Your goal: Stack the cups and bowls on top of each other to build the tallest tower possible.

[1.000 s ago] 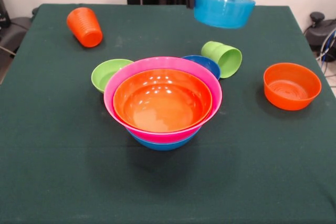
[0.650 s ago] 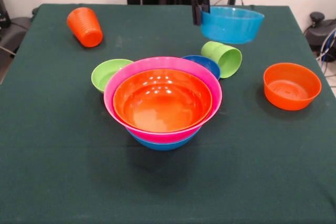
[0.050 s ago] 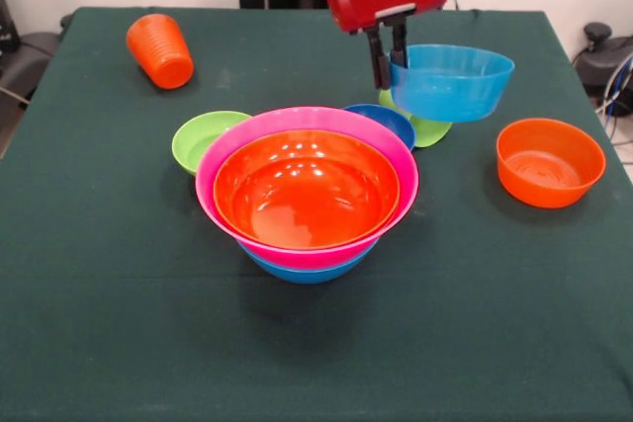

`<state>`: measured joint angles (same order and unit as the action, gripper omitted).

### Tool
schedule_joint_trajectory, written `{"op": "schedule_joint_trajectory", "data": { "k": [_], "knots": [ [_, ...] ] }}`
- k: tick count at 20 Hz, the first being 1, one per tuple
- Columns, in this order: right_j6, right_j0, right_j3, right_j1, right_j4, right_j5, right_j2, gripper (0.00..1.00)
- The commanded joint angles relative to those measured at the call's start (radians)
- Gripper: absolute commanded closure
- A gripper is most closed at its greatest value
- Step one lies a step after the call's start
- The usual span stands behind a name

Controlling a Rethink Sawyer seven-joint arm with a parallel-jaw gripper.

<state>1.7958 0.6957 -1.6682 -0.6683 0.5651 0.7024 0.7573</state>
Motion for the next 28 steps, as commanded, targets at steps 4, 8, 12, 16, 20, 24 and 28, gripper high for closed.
{"op": "schedule_joint_trajectory", "data": {
  "k": [4, 8, 12, 16, 20, 24, 28],
  "knots": [
    [-0.402, 0.023, 0.191, 0.067, 0.069, 0.182, 0.048, 1.00],
    [-0.444, 0.031, 0.232, 0.089, 0.095, 0.183, 0.057, 1.00],
    [-0.483, 0.023, 0.253, 0.087, 0.106, 0.197, 0.059, 1.00],
    [-0.508, 0.020, 0.267, 0.086, 0.112, 0.198, 0.056, 1.00],
    [-0.525, 0.014, 0.292, 0.094, 0.112, 0.204, 0.055, 1.00],
    [-0.547, 0.010, 0.314, 0.103, 0.116, 0.207, 0.056, 1.00],
    [-0.552, 0.011, 0.323, 0.112, 0.114, 0.199, 0.052, 1.00]
  ]
}}
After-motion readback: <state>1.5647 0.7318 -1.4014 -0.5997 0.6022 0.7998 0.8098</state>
